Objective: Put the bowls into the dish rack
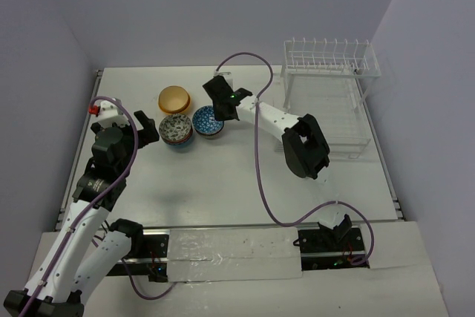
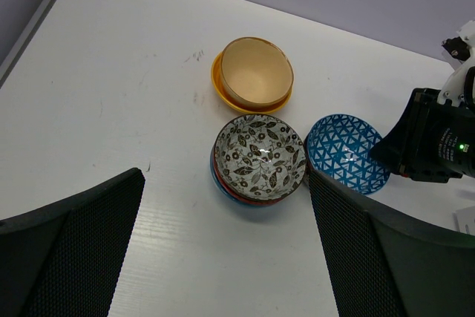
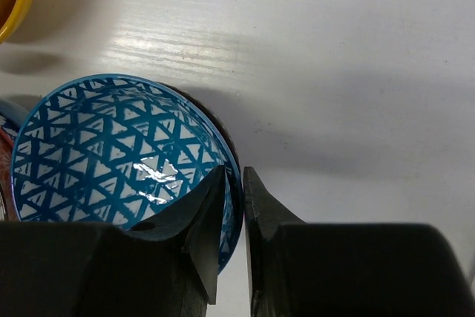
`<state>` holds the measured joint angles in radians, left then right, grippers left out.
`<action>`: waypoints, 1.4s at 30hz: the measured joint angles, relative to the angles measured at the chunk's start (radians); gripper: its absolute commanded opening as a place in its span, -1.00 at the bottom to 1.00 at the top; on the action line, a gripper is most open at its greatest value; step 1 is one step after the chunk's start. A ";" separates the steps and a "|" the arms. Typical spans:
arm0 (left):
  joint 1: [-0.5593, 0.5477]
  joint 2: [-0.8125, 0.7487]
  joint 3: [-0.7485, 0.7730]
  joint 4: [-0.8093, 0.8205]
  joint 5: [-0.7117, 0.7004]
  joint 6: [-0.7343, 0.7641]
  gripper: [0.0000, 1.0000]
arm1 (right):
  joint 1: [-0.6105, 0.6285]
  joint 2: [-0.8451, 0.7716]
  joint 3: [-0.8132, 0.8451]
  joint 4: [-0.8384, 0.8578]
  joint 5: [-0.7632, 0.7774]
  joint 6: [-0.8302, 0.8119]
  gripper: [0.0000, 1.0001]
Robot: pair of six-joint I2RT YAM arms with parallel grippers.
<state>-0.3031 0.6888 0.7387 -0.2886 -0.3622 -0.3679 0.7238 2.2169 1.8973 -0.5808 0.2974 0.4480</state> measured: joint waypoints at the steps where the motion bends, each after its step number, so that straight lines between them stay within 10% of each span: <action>1: 0.000 0.000 0.000 0.000 0.000 0.000 0.98 | 0.000 0.000 0.000 0.000 0.001 -0.001 -0.59; 7: 0.000 0.000 0.000 0.000 0.001 0.000 0.98 | 0.000 0.000 0.016 -0.003 -0.003 0.000 -1.00; 28: 0.000 -0.010 0.000 0.000 0.003 0.000 0.98 | 0.014 -0.259 -0.009 -0.036 0.064 -0.128 -1.00; 42: 0.000 -0.033 0.000 0.001 0.003 0.007 0.98 | -0.065 -0.446 0.303 -0.092 0.561 -0.524 -1.00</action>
<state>-0.3031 0.6559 0.7387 -0.2878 -0.3595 -0.3607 0.6586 1.7714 2.1998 -0.6724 0.8581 -0.0761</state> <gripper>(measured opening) 0.991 0.122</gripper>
